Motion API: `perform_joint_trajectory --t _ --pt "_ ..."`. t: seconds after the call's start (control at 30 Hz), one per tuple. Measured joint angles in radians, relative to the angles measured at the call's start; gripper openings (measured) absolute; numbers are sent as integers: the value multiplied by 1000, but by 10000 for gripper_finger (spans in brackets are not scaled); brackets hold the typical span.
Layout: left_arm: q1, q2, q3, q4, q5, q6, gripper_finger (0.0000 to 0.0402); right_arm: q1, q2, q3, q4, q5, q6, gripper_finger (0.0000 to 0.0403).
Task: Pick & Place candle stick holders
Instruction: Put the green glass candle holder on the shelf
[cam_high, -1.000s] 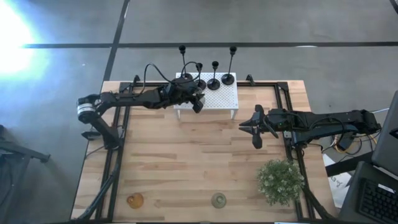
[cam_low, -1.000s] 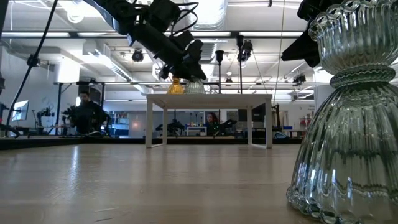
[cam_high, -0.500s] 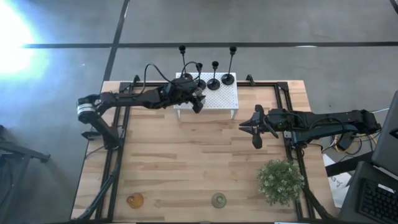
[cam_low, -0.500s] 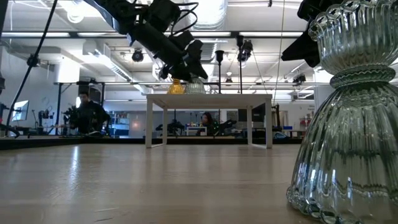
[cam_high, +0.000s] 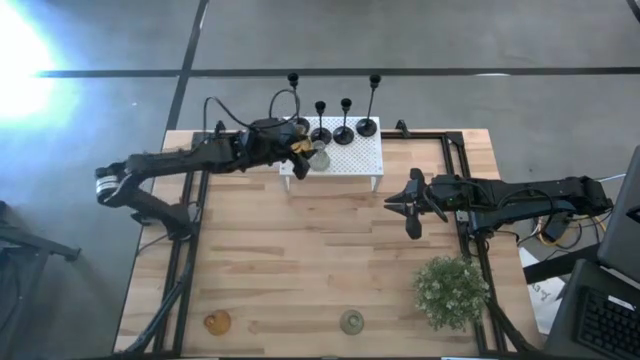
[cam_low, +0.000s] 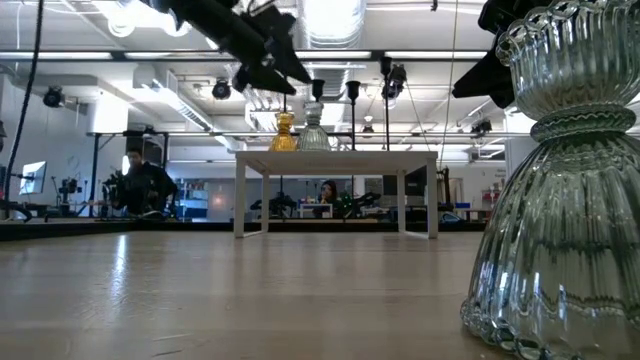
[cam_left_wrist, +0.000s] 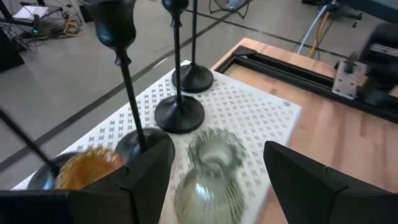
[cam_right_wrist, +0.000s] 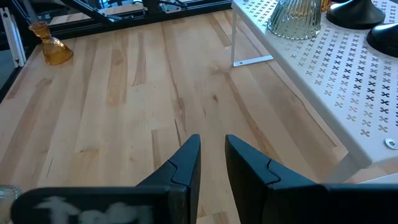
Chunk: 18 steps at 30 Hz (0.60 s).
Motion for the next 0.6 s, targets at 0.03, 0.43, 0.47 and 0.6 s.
perform_joint_trajectory --t 0.03,0.43,0.47,0.6 --pt "-5 -21 0 -25 0 -1 259 0 0 0 0 0 0 68" --pt "-181 -235 -4 -223 6 -20 259 0 0 0 0 0 0 68" --pt "-208 -241 -4 -229 9 -20 259 0 0 0 0 0 0 68" --pt "-319 -262 -4 -229 12 -8 259 0 0 0 0 0 0 68"
